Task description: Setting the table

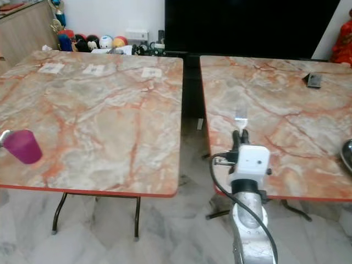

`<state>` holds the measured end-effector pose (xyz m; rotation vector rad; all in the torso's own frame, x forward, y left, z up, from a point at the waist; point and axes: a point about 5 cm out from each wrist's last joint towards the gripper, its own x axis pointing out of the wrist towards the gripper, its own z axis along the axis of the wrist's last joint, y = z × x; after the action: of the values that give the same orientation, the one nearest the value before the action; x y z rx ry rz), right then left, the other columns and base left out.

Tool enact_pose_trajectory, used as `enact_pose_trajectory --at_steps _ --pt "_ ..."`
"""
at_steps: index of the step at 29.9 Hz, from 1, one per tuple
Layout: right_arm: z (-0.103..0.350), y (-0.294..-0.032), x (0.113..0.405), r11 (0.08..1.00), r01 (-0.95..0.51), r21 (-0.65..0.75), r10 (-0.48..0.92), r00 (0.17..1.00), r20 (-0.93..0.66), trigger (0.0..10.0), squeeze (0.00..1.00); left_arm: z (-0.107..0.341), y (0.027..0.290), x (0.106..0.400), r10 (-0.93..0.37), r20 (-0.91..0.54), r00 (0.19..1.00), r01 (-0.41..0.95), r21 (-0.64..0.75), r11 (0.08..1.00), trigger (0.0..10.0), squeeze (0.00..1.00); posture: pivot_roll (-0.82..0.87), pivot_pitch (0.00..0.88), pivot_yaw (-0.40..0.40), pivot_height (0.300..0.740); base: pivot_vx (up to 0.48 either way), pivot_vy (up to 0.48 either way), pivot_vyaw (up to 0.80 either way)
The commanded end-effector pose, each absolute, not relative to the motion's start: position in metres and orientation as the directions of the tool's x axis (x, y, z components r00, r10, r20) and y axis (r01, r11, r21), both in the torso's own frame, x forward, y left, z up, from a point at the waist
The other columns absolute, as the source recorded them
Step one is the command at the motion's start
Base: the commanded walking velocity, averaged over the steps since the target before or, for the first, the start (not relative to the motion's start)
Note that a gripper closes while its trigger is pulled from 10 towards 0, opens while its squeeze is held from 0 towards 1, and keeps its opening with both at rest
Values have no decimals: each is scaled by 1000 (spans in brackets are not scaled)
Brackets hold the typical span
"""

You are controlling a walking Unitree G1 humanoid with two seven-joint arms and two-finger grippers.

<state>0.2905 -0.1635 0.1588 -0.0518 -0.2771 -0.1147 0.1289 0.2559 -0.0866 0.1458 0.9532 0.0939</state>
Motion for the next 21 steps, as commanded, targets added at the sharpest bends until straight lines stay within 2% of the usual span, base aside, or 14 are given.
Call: enact_pose_trajectory --at_steps 1,21 --pt "160 -171 289 989 144 -44 -126 951 281 10000 0 -90 253 123 138 -821 554 -13 157 987 10000 0 11 96 -6 740 0 -405 0" --pt "164 -173 291 987 153 -42 -134 946 297 10000 0 -88 246 131 105 -799 592 16 142 990 10000 0 -5 74 -2 740 0 -404 0"
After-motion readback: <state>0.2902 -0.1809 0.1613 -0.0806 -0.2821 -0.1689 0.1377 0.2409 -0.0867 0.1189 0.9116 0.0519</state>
